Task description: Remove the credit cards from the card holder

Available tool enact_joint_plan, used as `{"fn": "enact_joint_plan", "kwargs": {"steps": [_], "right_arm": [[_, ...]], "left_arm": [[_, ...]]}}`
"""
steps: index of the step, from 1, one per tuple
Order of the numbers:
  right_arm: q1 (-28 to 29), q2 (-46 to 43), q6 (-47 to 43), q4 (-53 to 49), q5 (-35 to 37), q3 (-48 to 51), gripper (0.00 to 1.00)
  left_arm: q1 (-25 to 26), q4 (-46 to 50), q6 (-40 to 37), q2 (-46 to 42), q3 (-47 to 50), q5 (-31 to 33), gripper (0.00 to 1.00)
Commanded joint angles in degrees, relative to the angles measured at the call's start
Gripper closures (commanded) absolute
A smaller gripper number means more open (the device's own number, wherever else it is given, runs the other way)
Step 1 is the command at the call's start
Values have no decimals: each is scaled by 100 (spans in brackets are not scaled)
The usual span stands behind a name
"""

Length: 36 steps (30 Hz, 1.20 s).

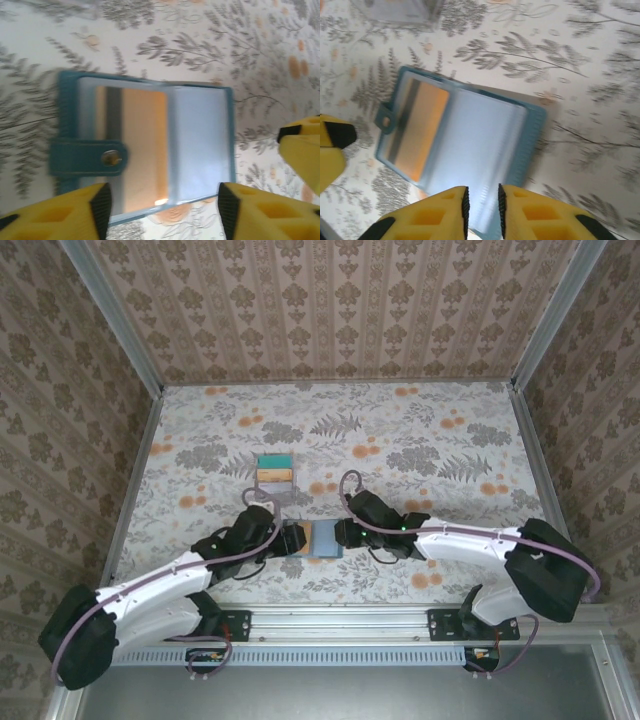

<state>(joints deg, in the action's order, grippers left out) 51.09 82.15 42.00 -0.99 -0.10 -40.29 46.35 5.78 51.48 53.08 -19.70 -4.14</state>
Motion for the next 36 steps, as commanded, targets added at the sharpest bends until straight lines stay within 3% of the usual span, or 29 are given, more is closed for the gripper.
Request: {"fn": "enact_joint_plan", "kwargs": {"steps": [1,6,12,36], "right_arm": [[135,359,315,450,-498,-261,76],[313,886,637,822,-765,-550,79],[363,1322,1000,1103,-955,-716,80],[340,1918,1431,1219,-751,-736,75]], "left_arm": [[-244,282,-64,-209,198,-130,50],[-358,-25,-112,-8,274,-339,76],[-363,-290,-134,292,309,-397,90],[-197,-82,195,865,424,298,94]]}}
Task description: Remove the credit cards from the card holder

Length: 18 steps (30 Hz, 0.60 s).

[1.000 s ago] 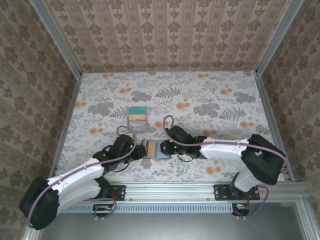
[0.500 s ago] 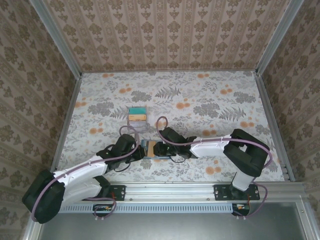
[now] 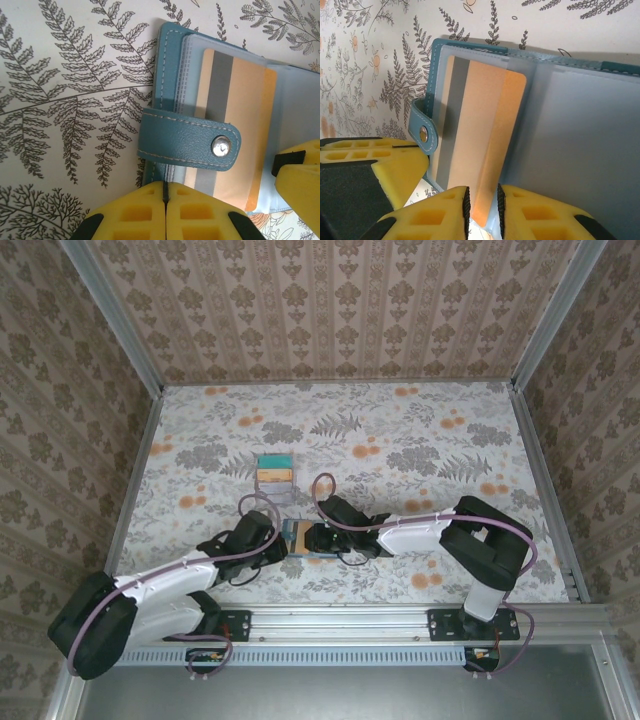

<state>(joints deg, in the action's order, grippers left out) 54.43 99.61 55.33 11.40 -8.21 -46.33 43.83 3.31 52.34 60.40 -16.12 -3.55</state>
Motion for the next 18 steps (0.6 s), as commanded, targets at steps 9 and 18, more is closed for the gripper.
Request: {"fn": "enact_joint_plan", "kwargs": {"steps": [9,18], "right_arm": [[-47,300,195,36,62,-95,74],[-95,391,320,315,-42,-78,79]], "left_arm": [[230,203,183,150,40,336,95],[299,255,196,154,-18,345,96]]}}
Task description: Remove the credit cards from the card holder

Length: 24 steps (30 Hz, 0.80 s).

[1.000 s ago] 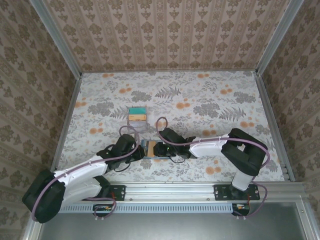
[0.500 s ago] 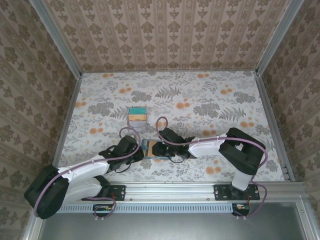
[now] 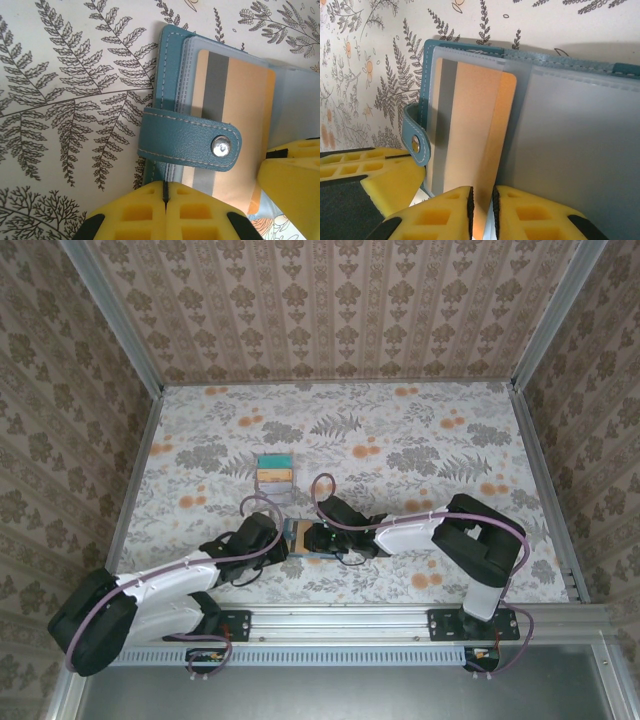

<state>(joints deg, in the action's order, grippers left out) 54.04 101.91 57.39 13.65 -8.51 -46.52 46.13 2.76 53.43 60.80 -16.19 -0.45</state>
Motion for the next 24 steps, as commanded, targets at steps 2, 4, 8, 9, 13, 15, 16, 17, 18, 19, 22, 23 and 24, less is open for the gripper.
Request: {"fn": "enact_joint_plan", "kwargs": {"steps": [2,4,8,9,13,15,16,17,18,19,22,23,24], "right_arm": [[-60,158,149,119,-10,-32,81],[-83,156,219,190,-19,19,85],[-141,153,407,457,-89,166,99],[-152,129,441,507,-89,214,100],[-207,-41,506,567,-33,414,100],[-222,-168,504,562,-4,513,100],[-231,-235,501,545,19,571,100],[-247,-301,500,531,46,620,100],[-264,-386,501,513,72,697,100],[-291,-459,490,498,101,778,100],[-370,-702,453,508,146,981,100],[-390,-797,425,484,149,1037,100],[-414,-875,400,460,163,1071,100]], "left_arm": [[80,330,89,110,-25,31,97],[102,320,89,110,-38,34,97],[124,360,104,117,-65,45,98],[129,386,111,110,-67,58,99],[121,601,150,48,-112,171,100],[116,722,185,4,-122,248,100],[107,770,202,-12,-113,280,100],[98,792,215,-35,-105,297,100],[82,804,220,-56,-96,300,100],[72,807,236,-71,-79,293,100],[54,822,235,-134,-60,265,100],[52,831,238,-161,-53,249,100],[54,844,223,-183,-51,245,100]]}}
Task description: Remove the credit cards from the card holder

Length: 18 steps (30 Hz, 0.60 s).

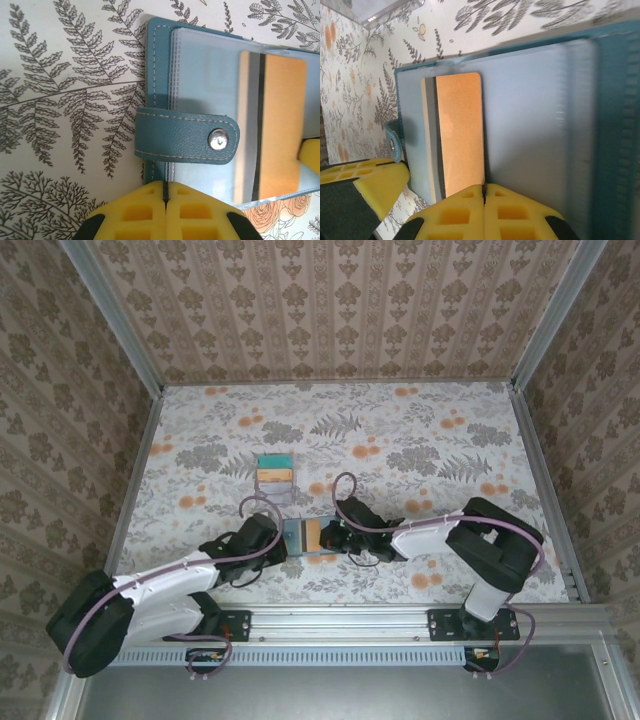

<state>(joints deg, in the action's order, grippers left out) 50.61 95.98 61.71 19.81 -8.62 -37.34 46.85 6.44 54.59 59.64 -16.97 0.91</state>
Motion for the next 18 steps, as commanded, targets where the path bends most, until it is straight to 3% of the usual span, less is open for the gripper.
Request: {"fn": "enact_joint_plan", "kwargs": {"steps": [1,9,15,18], "right_arm": [[-89,-380,-81,-177,177,202,100],[-192,-1261,-861,-793,293,326,100],[-201,-1897,-2059,-1617,269,8,100],[-200,-2104,-2799,-1967,272,-223,100]], "left_arm": [[-18,496,106,-110,27,102,100],[-22,868,16,-752,-110,85,97],[-28,1424,-93,-1510,-332,211,58],[-55,1717,-126,-1833,-432,313,45]]}}
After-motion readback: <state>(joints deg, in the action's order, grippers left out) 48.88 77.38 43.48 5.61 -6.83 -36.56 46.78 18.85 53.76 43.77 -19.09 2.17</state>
